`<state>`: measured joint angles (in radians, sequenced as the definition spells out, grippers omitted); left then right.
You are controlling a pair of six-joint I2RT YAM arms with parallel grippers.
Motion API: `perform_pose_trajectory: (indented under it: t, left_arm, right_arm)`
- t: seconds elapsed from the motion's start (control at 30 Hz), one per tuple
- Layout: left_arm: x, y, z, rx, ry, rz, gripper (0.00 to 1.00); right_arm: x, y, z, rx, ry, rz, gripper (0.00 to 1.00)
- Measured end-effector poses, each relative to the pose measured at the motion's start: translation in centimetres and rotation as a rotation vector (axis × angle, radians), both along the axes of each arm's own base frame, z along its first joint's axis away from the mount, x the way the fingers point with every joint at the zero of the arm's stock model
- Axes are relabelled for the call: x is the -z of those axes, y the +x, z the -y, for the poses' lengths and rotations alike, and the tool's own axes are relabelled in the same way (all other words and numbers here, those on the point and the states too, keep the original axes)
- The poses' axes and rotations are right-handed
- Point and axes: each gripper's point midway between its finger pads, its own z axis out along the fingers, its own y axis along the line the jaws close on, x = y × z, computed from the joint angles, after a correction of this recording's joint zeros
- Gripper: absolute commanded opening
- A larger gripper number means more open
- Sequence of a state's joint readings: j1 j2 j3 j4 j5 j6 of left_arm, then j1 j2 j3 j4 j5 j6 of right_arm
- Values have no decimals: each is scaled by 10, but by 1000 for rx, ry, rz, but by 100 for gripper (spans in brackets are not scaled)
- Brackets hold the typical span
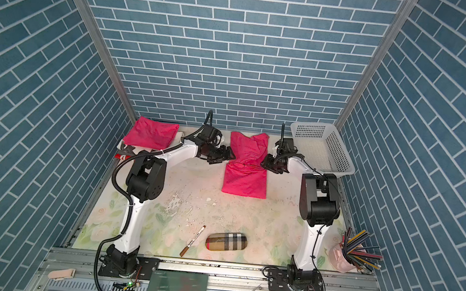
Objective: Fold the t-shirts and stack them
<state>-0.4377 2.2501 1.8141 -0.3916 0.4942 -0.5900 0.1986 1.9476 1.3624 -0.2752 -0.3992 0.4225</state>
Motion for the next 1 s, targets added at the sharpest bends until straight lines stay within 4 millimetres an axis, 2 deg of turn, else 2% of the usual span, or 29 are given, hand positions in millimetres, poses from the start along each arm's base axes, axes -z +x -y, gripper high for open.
perform_pose_trajectory:
  t: [0.13, 0.23, 0.33, 0.47, 0.57, 0.67, 0.87, 1.0]
  left_arm:
    - [-33, -31, -2, 1, -116, 14, 89]
    - [-51, -63, 0, -6, -251, 18, 89]
    - [-49, -91, 5, -22, -354, -11, 88]
    - [-35, -113, 23, -30, -429, -54, 89]
    - [-34, -117, 39, -18, -477, -58, 89]
    - [-32, -113, 47, -20, -522, -53, 89]
    - [-4, -113, 45, -50, -515, -92, 89]
    - [16, -118, 42, -61, -497, -122, 89]
  right_arm:
    - [-28, -29, -4, -7, 74, 46, 67]
    - [-36, -48, -14, -21, 140, 60, 70]
    - [-29, -59, -30, -41, 184, 42, 70]
    - [-15, -62, -53, -66, 244, 7, 71]
    - [-5, -57, -58, -61, 274, -11, 71]
    - [4, -55, -59, -46, 289, -33, 71]
    - [5, -47, -63, -30, 325, -25, 71]
    - [18, -42, -66, -20, 337, -50, 71]
